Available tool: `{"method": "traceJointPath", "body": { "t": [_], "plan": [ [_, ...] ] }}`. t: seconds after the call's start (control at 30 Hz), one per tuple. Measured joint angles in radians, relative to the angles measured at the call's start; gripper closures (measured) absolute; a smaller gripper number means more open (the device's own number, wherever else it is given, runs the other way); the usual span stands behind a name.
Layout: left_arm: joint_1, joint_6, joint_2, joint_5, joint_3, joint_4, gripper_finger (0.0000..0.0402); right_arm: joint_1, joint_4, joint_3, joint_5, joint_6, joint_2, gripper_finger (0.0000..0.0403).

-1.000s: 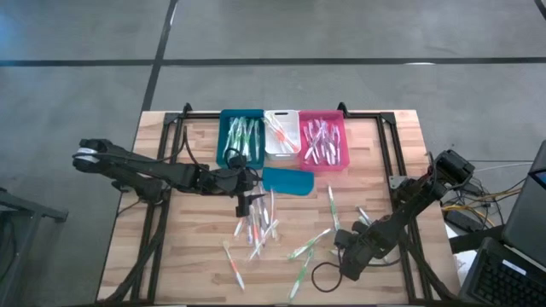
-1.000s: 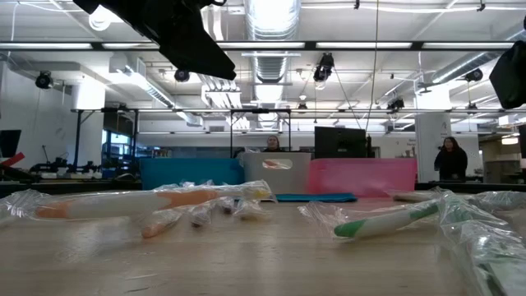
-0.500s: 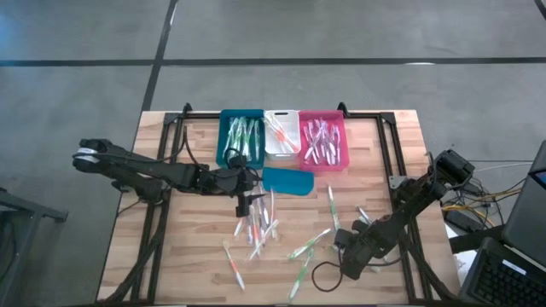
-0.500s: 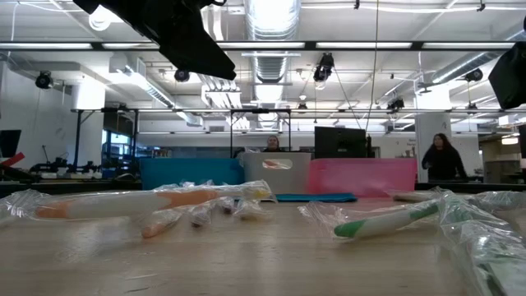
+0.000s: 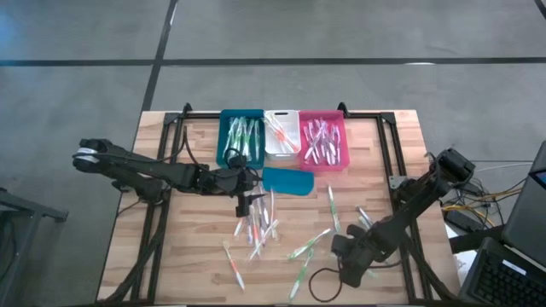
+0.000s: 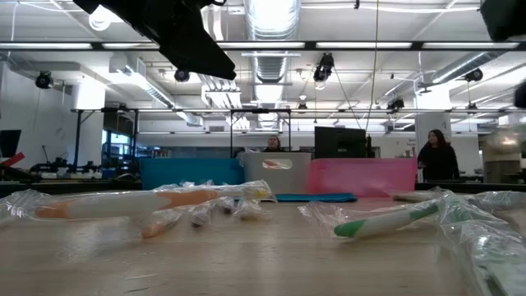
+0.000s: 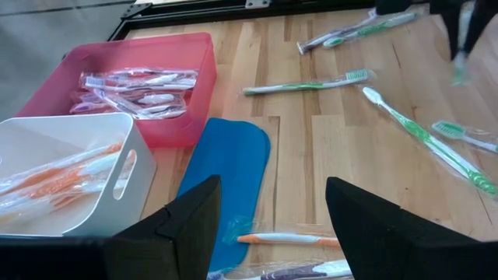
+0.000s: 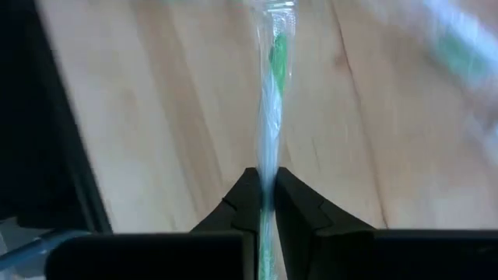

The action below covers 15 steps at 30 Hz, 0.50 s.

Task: Pick & Place Toothbrushes
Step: Put the green toothbrush into the blue bin

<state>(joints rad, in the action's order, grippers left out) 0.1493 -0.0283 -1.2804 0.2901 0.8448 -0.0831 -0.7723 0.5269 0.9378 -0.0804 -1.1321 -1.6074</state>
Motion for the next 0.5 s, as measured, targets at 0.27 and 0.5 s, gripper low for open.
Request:
{"method": "traceJointPath", "body": {
  "t": [0.27, 0.5],
  "plan": [
    [0.0, -0.045, 0.0, -0.001, 0.0, 0.0, 0.0165, 0.0, 0.019, 0.108, -0.189, 0.422, 0.006, 0.0384],
    [0.0, -0.095, 0.0, -0.063, 0.0, 0.0, 0.0165, 0.012, 0.019, 0.17, -0.43, 1.371, 0.003, 0.0378]
  ]
}}
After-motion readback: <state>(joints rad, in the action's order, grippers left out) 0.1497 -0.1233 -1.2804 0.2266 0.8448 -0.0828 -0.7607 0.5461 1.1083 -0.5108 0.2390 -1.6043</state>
